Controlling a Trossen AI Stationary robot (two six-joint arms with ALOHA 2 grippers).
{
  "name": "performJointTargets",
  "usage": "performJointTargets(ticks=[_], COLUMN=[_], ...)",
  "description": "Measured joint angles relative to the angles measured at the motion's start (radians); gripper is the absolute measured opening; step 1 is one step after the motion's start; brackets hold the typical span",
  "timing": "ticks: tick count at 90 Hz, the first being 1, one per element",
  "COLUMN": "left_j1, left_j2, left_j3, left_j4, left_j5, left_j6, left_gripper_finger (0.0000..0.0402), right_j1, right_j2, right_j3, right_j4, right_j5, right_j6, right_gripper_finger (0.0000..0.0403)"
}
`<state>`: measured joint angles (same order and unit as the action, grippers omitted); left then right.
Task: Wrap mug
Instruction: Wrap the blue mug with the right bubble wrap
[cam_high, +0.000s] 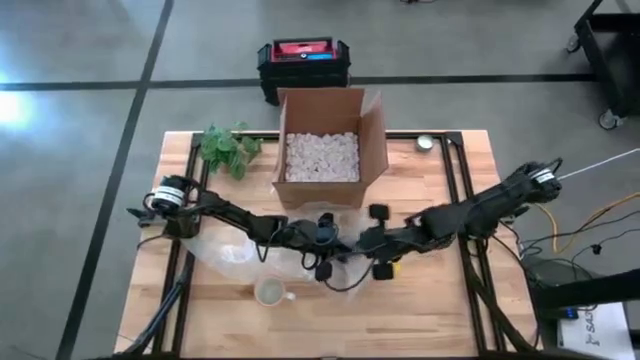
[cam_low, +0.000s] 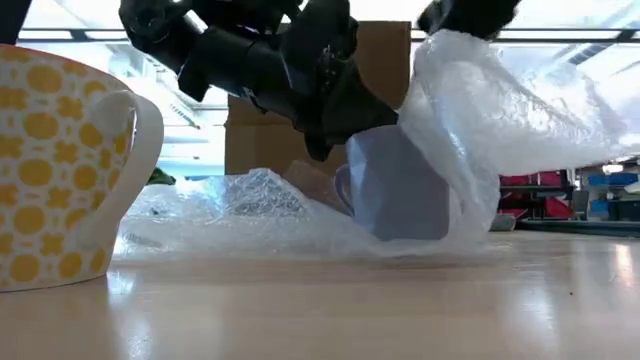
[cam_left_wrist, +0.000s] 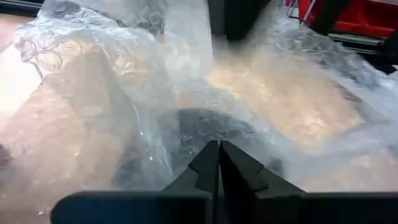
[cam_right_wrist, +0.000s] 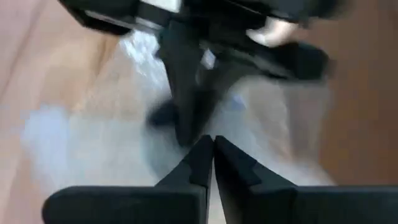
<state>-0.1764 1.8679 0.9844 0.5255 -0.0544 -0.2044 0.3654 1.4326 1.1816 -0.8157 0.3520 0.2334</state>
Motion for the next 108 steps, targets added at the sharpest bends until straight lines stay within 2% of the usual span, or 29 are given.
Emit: performJointTargets(ticks=[10, 18, 30, 39, 47, 55, 66, 76, 85, 108], left_j1=[0.000, 0.000, -0.001, -0.001, -0.001, -0.001, -0.001, -0.001, -0.001, -0.002], left_j2=[0.000, -0.001, -0.001, -0.001, -0.001, -0.001, -0.002, -0.002, -0.002, -0.012], left_j3=[0.000, 0.000, 0.000, 0.000, 0.000, 0.000, 0.000, 0.000, 0.001, 0.001], left_j4=[-0.001, -0.003, 0.000, 0.001, 0.002, 0.002, 0.004, 0.004, 0.005, -0.006], left_j5=[0.001, 0.001, 0.004, 0.004, 0.004, 0.004, 0.005, 0.008, 0.008, 0.007], left_j6=[0.000, 0.000, 0.000, 0.000, 0.000, 0.000, 0.000, 0.000, 0.000, 0.000], left_gripper_finger=[0.0001, 0.0001, 0.0001, 0.0001, 0.0001, 0.0001, 0.0001, 0.0001, 0.0001, 0.0001], right_j1=[0.031, 0.087, 0.181, 0.219, 0.214, 0.193, 0.143, 0.087, 0.044, -0.024], right_j2=[-0.054, -0.113, -0.178, -0.190, -0.173, -0.140, -0.092, -0.058, -0.031, 0.049], right_j3=[-0.030, -0.124, -0.312, -0.427, -0.495, -0.523, -0.507, -0.448, -0.401, -0.384], right_j4=[-0.238, -0.353, -0.284, -0.072, 0.213, 0.474, 0.701, 0.766, 0.770, 0.764], right_j5=[0.060, 0.070, 0.064, 0.064, 0.068, 0.073, 0.181, 0.198, 0.144, -0.004], right_j6=[0.194, 0.373, 0.575, 0.619, 0.535, 0.342, 0.120, -0.047, -0.124, -0.139], right_gripper_finger=[0.0002, 0.0002, 0.0002, 0.0002, 0.0002, 0.0002, 0.0002, 0.0002, 0.0002, 0.0002])
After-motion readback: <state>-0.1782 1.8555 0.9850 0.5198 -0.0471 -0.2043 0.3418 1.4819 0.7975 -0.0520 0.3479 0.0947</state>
